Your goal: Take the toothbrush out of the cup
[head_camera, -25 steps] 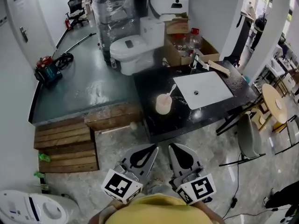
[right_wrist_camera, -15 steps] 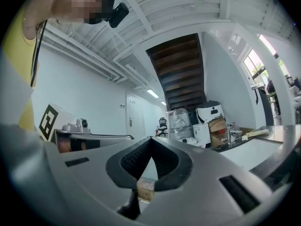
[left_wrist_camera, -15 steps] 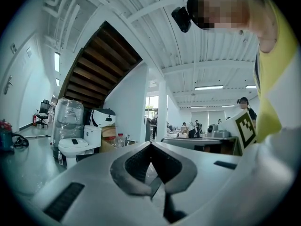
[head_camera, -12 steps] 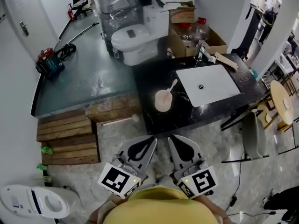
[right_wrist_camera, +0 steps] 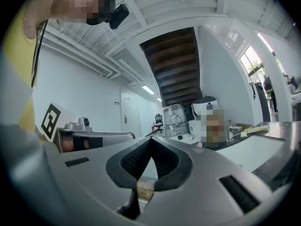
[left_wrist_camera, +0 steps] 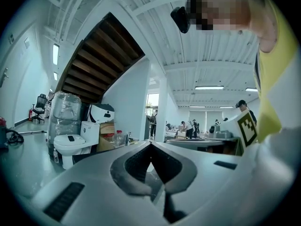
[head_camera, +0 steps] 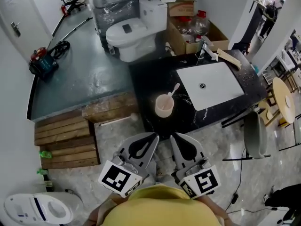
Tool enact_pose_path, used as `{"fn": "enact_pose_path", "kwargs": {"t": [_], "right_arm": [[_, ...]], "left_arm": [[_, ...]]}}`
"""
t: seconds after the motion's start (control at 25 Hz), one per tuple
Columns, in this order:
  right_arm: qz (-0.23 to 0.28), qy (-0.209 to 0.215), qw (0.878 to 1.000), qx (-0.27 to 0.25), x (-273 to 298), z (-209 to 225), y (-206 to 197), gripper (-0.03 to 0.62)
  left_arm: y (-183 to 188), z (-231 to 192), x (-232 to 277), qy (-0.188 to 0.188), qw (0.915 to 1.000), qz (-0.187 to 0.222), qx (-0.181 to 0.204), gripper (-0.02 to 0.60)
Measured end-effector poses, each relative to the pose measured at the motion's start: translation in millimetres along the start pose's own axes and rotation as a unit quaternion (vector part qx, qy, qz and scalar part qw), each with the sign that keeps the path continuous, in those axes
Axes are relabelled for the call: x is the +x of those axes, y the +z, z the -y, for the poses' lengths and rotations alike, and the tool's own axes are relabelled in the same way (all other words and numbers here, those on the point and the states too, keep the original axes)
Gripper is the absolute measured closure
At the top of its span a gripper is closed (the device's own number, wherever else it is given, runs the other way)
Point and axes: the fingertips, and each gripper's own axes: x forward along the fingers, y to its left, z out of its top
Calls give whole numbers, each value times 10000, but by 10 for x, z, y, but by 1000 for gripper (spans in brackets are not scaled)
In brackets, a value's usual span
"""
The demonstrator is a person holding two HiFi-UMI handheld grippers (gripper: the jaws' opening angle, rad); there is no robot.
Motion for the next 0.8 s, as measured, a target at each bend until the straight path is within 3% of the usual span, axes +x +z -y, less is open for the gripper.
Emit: {"fn": "enact_pose_path", "kwargs": {"t": [0.36,0.8], "right_arm": [[-13,-379,9993,76,568,352,13,579],[51,-1163,9931,105,989,789,-43,579]], "left_arm": [[9,-551,450,-391,9991,-162,-5,572],[48,-884,1013,-1198,9925,-223,66,572]]}}
